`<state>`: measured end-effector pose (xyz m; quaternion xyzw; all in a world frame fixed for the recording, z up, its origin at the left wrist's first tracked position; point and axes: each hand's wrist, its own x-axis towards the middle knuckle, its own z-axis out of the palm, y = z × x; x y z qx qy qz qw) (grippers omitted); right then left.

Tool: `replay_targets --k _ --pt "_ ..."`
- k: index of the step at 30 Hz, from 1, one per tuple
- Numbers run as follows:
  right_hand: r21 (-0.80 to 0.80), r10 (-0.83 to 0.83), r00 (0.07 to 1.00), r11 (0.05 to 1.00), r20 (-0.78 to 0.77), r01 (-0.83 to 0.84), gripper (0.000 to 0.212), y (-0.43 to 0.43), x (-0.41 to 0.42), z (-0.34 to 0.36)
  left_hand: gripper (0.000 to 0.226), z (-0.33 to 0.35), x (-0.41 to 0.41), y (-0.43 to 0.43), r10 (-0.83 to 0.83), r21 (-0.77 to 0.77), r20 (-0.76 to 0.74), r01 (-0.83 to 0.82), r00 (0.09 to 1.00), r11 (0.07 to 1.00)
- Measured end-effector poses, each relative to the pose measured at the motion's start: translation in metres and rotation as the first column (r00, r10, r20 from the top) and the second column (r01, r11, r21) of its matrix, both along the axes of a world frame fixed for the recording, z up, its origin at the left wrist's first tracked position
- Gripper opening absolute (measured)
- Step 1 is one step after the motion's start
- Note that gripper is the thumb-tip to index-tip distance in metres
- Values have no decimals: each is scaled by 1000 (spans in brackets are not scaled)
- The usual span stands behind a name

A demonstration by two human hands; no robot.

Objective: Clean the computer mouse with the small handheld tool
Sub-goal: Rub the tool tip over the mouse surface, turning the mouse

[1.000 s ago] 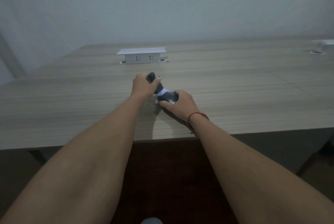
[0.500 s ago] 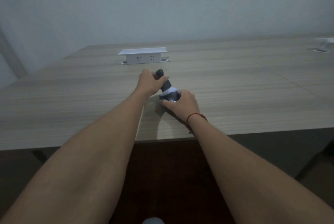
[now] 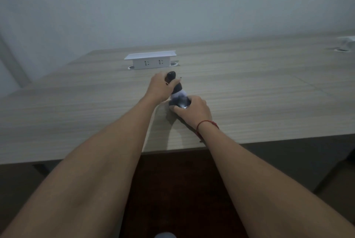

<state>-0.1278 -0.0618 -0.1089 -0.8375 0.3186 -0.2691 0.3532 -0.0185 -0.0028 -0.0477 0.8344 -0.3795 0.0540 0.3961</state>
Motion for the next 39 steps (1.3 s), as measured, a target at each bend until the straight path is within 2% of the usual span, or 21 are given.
replay_targets --k 1,2,5,7,8,10,11,12,15,16,17,20,21,22,24,26,30,32,34,36,39 --pt "-1 1 1000 1000 -1 -1 43 0 0 1 36 -1 -1 -1 -8 -44 -31 7 999 999" --pt "4 -1 1000 1000 4 1 45 0 0 0 37 -2 -3 0 2 -10 -20 -2 1000 1000" --pt "0 -24 1000 1000 5 24 57 3 -2 3 40 -4 -6 2 88 216 174 -126 981 968" --pt "-3 -39 999 999 -2 39 57 4 -3 4 38 -5 -6 4 105 188 206 -144 973 971" --pt "-2 -58 998 998 -3 58 53 4 -3 4 38 -4 -7 4 87 129 149 -107 985 986" --pt "-16 -93 996 996 -11 93 45 4 -4 4 35 -4 -7 4 30 -87 -61 -35 998 996" --pt "-26 -107 994 994 -15 107 43 4 -4 5 34 -3 -8 7 2 -135 -117 -18 993 991" --pt "-33 -118 993 993 -15 117 44 4 -5 5 36 -4 -9 11 6 -100 -103 -17 995 995" --pt "-45 -147 989 988 -32 145 57 8 -7 8 39 -8 -9 21 123 173 117 -142 985 975" --pt "-47 -155 987 987 -34 153 59 8 -8 8 38 -9 -9 23 144 171 135 -166 980 971" --pt "-48 -157 987 987 -35 155 58 8 -9 9 38 -10 -9 23 130 132 125 -147 984 980" --pt "-37 -151 988 988 -37 149 44 9 -9 8 33 -8 -16 20 33 -185 -154 -62 987 981" --pt "-35 -144 989 989 -38 143 40 9 -9 8 31 -9 -19 18 13 -229 -180 -55 984 972" --pt "-33 -140 990 990 -35 139 38 10 -9 7 33 -10 -21 17 20 -203 -141 -49 990 978" --pt "-37 -146 988 989 -40 145 44 11 -11 9 37 -12 -24 18 91 -35 -9 -91 996 995" --pt "-35 -134 989 991 -56 132 50 12 -13 11 35 -12 -23 19 150 20 76 -152 986 988" --pt "-14 -92 994 996 -52 92 41 12 -13 9 36 -14 -25 16 71 -200 -55 -81 996 976" --pt "1 -91 994 996 -59 92 48 13 -13 10 34 -19 -26 16 74 -101 6 -73 997 992" --pt "0 -98 993 995 -61 99 53 13 -15 12 32 -23 -24 19 138 14 66 -139 988 990" --pt "-7 -109 992 994 -58 109 54 12 -16 12 33 -24 -20 20 152 -14 11 -152 988 988" --pt "-7 -147 988 989 -47 146 52 12 -13 10 37 -25 -15 25 74 -124 -202 -100 977 987"
